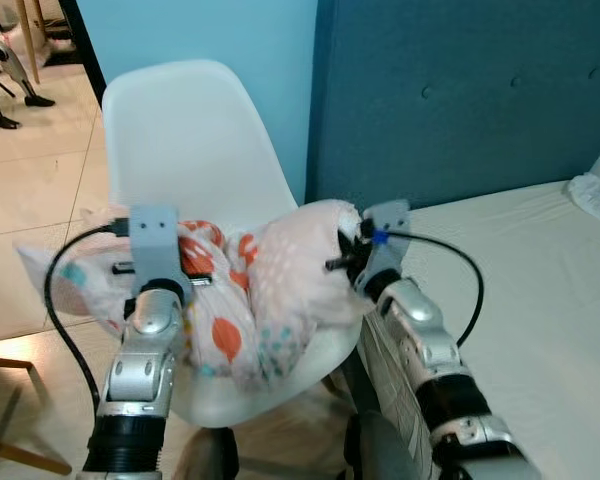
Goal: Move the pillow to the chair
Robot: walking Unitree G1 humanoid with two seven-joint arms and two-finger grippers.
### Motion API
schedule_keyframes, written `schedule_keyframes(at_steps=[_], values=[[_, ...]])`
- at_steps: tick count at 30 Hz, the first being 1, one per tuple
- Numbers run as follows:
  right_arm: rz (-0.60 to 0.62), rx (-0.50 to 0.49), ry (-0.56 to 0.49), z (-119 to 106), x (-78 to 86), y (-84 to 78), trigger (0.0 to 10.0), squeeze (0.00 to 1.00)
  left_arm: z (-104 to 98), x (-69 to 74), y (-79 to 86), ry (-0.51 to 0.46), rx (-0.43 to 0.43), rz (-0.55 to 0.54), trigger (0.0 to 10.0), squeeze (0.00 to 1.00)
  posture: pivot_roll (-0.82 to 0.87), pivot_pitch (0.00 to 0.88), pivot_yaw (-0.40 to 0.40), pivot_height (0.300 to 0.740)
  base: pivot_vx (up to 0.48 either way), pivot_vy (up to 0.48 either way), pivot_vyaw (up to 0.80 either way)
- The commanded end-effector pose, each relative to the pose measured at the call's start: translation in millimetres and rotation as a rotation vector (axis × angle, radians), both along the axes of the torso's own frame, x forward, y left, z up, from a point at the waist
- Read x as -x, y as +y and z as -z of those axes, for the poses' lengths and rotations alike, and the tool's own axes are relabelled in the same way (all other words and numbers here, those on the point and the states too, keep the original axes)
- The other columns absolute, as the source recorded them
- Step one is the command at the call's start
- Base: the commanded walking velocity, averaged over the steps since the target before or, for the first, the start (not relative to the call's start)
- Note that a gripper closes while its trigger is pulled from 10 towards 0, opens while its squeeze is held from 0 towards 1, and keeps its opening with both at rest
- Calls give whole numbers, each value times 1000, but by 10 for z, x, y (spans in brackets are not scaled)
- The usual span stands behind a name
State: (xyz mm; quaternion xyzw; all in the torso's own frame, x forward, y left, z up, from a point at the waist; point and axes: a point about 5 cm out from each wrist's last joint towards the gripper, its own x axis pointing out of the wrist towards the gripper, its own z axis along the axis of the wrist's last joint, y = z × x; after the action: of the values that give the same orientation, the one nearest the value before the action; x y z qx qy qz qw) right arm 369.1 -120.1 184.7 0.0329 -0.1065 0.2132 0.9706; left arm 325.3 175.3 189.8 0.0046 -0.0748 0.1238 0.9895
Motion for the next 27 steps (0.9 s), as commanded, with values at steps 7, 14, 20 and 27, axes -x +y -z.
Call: schedule_keyframes(at_steps=[7,14,20,27], values=[[-45,19,-12,27,-58,-19,10000,0,-174,156,168,-99,-65,-124,10000,0,85,239,-12,611,0,0,0],[-41,229,299,691,-12,-89,10000,0,1029,270,287,334,-16,-203,10000,0,86,242,-39,611,0,0,0],[140,263,329,723,-67,-272,10000,0,1439,257,137,414,-1,-130,10000,0,59,236,-57,611,0,0,0],[178,280,318,699,-92,-301,10000,0,1448,183,81,451,-7,-87,10000,0,51,228,-47,611,0,0,0]])
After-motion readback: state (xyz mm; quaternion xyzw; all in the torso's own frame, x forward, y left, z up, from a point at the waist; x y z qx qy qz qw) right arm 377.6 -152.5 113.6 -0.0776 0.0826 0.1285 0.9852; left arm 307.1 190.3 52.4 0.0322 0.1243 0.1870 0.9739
